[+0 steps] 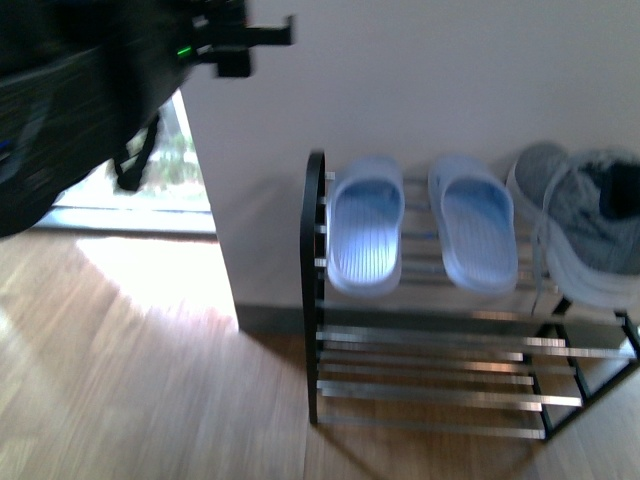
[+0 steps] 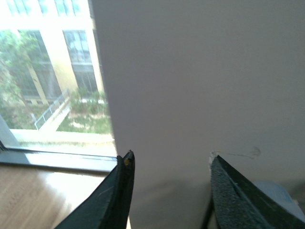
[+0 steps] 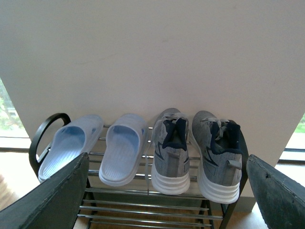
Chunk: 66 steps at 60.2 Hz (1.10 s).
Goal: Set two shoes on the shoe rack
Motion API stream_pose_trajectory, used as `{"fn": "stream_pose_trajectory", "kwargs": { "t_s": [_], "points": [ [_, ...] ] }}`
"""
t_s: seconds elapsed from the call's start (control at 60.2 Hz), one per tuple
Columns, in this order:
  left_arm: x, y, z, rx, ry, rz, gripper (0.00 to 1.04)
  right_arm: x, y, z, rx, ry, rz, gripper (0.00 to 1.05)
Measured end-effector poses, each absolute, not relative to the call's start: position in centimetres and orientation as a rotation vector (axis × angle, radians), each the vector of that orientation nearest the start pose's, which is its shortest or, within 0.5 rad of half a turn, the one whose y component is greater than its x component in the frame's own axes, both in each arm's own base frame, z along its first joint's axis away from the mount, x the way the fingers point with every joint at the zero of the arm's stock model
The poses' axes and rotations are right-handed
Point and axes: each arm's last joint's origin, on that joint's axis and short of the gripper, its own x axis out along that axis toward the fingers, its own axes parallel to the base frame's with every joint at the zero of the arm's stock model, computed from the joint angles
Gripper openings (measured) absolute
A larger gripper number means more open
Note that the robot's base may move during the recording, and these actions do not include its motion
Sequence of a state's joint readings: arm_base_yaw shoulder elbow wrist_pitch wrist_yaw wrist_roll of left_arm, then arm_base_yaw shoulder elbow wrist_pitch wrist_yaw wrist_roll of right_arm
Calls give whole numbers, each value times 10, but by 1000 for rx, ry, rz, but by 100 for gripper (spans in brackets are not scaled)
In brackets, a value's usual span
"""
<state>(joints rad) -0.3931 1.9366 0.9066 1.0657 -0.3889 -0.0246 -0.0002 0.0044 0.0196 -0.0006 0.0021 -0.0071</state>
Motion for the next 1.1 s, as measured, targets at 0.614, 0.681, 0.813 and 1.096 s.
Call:
{"fn": "stream_pose_trajectory", "kwargs": {
  "t_s": [0.614,0.681,0.813,1.096],
  "points": [
    [225,-35,162,-9,10,-7,1,97,0,170,-7,-15,-3,96],
    [215,-30,162,-9,10,-7,1,97,0,170,-7,-15,-3,96],
    [199,-22,162,-9,12,-3,1,97,0,170,-7,-14,-3,96],
    [169,-9,162,-9,15,-25,1,97,0,170,-7,-15,-3,96]
  ]
}}
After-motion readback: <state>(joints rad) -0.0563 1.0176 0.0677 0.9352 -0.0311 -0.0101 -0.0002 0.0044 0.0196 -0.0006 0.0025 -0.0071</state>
